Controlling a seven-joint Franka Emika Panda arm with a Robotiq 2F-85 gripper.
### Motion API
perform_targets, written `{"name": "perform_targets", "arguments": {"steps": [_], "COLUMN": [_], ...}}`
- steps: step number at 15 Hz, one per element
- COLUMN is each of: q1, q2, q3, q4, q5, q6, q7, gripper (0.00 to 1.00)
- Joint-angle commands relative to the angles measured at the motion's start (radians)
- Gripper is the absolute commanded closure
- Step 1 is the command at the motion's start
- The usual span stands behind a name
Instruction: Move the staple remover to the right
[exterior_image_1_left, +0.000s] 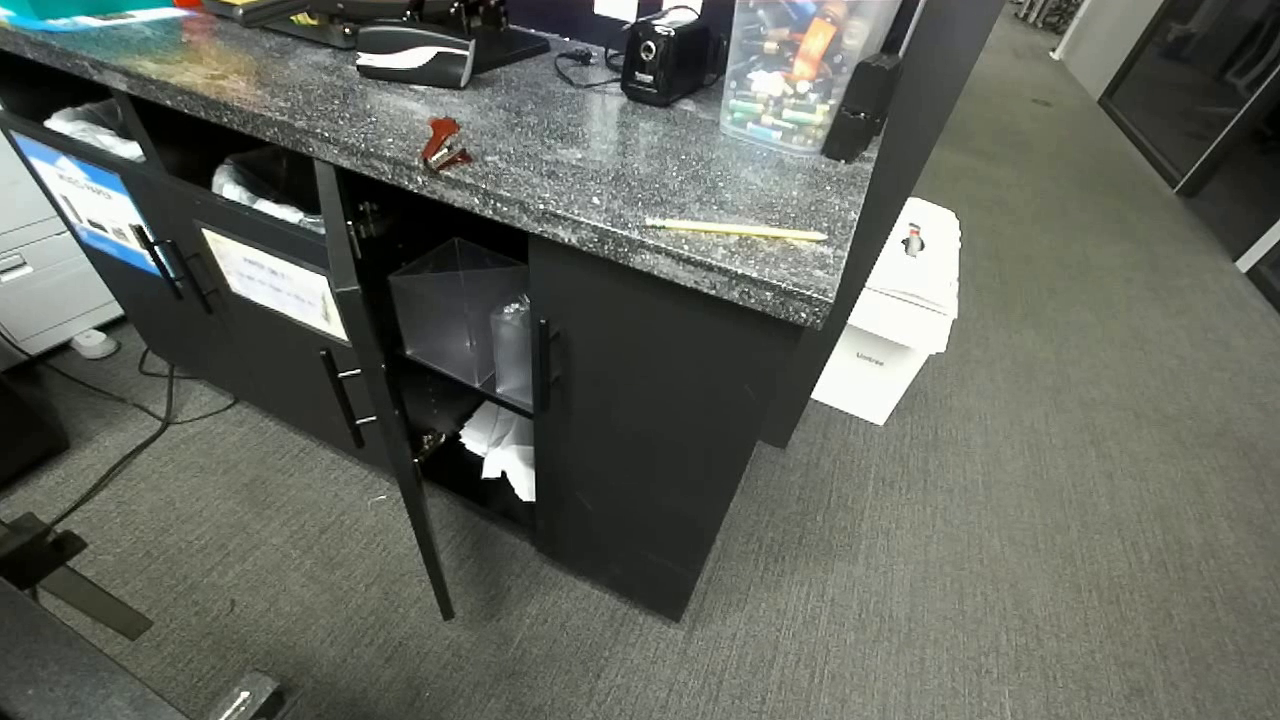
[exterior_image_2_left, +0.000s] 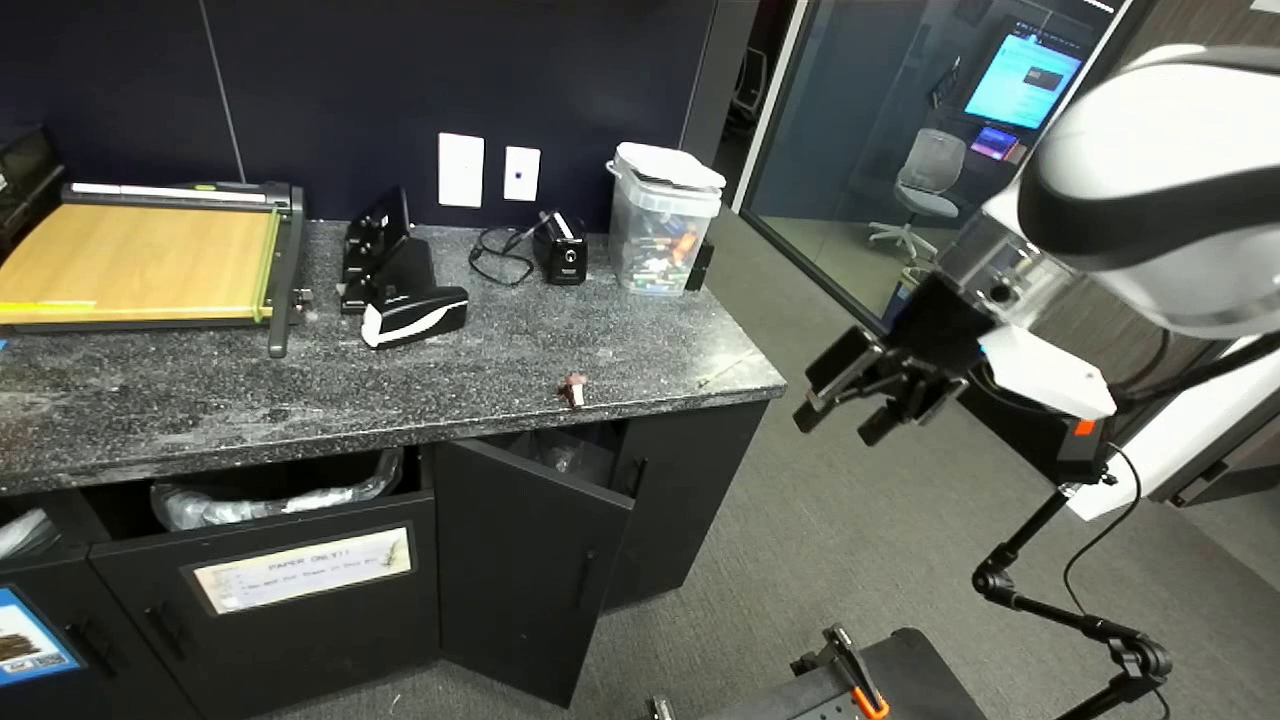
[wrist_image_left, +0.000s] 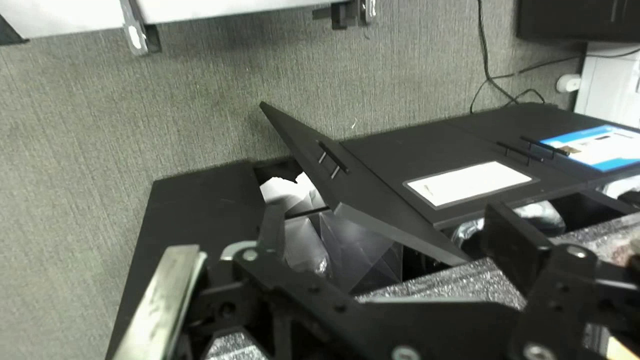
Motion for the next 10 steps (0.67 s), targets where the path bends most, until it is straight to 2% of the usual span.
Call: {"name": "perform_targets", "arguments": {"steps": [1, 5, 10], "q1": [0.007, 0.001, 0.018], "q2": [0.209, 0.433, 0.719], "q3": [0.073, 0.134, 0.153], "q4": [0.227, 0.462, 0.755], "q5": [0.034, -0.011, -0.085], "q6": [0.045, 0.084, 0.048], "q7": [0.114, 0.269, 0.409], "gripper": [0.00, 0.00, 0.00]}}
